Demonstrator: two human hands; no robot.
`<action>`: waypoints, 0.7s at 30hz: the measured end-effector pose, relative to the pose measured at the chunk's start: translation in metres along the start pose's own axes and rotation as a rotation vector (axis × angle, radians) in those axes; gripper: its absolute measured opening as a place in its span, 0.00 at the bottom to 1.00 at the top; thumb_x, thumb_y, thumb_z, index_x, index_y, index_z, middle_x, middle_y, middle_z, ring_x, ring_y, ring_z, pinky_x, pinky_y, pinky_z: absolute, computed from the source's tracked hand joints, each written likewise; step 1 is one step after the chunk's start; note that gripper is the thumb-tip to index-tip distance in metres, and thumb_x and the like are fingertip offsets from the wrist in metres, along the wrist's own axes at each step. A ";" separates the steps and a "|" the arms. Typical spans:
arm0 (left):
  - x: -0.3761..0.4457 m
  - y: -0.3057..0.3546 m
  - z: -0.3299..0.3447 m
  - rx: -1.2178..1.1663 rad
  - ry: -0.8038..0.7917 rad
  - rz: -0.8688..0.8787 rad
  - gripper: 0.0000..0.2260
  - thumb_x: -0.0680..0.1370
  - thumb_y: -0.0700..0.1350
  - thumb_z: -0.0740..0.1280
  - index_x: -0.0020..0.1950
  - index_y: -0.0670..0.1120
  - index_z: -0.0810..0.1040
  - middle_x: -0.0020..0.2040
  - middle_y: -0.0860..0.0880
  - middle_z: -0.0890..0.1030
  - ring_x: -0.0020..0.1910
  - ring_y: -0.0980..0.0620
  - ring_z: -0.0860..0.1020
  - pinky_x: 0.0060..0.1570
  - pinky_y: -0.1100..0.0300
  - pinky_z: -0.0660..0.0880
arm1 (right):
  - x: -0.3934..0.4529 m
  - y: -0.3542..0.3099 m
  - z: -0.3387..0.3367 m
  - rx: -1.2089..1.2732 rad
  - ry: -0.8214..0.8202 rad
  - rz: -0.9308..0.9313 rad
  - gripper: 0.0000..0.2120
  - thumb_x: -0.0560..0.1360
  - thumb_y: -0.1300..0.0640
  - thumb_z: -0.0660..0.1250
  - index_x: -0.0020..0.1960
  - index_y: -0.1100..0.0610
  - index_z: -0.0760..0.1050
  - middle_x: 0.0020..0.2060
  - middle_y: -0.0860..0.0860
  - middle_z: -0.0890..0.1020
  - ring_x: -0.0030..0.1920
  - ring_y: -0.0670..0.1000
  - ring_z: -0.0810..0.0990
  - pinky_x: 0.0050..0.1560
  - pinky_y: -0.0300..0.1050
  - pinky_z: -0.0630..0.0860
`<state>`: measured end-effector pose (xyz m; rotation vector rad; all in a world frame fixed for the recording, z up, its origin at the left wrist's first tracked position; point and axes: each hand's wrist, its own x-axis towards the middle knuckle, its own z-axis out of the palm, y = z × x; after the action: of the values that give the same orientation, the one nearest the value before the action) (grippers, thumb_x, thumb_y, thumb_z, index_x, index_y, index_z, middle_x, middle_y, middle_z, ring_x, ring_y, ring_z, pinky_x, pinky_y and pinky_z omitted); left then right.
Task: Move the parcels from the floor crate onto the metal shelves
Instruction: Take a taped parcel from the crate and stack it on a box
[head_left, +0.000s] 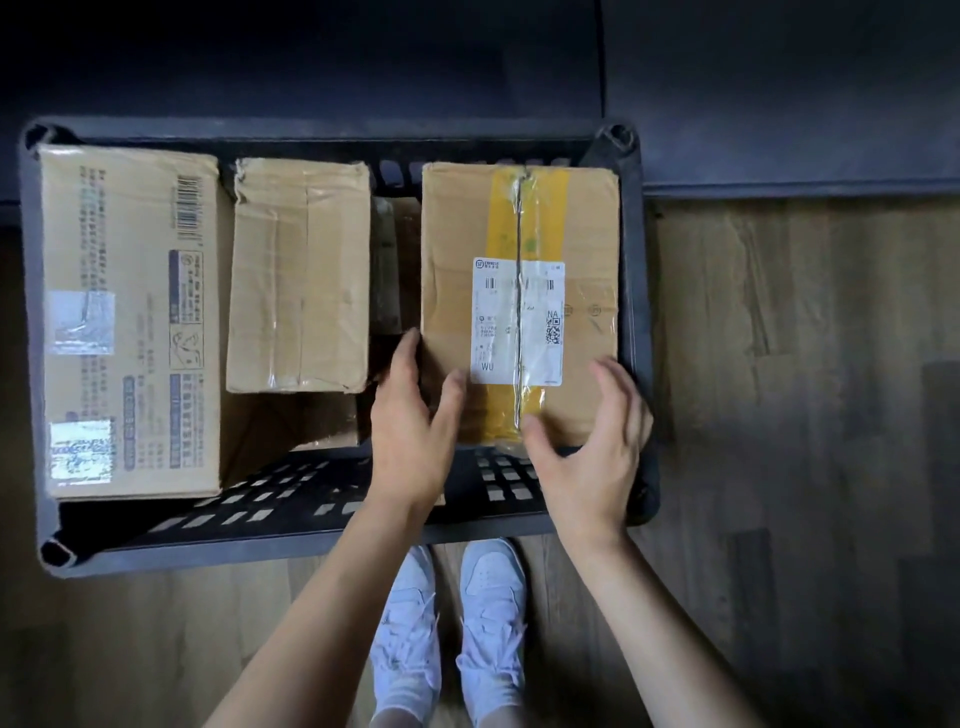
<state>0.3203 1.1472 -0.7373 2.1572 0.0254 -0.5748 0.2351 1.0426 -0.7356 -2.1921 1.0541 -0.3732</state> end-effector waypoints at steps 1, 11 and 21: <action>0.001 -0.001 0.001 0.009 -0.005 -0.003 0.24 0.77 0.46 0.65 0.72 0.44 0.63 0.60 0.43 0.77 0.56 0.52 0.73 0.52 0.69 0.64 | 0.000 0.000 0.000 0.012 0.009 0.034 0.31 0.64 0.62 0.76 0.63 0.66 0.70 0.62 0.60 0.73 0.63 0.56 0.68 0.64 0.50 0.65; -0.003 -0.005 -0.002 -0.063 -0.106 0.001 0.26 0.78 0.45 0.64 0.74 0.46 0.59 0.68 0.47 0.72 0.66 0.51 0.70 0.67 0.51 0.67 | 0.001 0.001 0.003 0.081 0.019 0.161 0.35 0.63 0.64 0.76 0.67 0.63 0.67 0.65 0.58 0.69 0.65 0.58 0.70 0.65 0.39 0.63; -0.021 0.009 -0.013 -0.070 -0.069 -0.010 0.29 0.74 0.50 0.62 0.74 0.46 0.60 0.67 0.46 0.72 0.66 0.48 0.70 0.66 0.48 0.67 | -0.005 -0.012 -0.008 0.101 -0.014 0.226 0.35 0.63 0.62 0.76 0.68 0.60 0.68 0.66 0.54 0.70 0.62 0.54 0.66 0.61 0.37 0.60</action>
<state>0.3085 1.1555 -0.7152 2.0690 0.0178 -0.6448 0.2349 1.0485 -0.7211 -1.9598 1.2333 -0.3016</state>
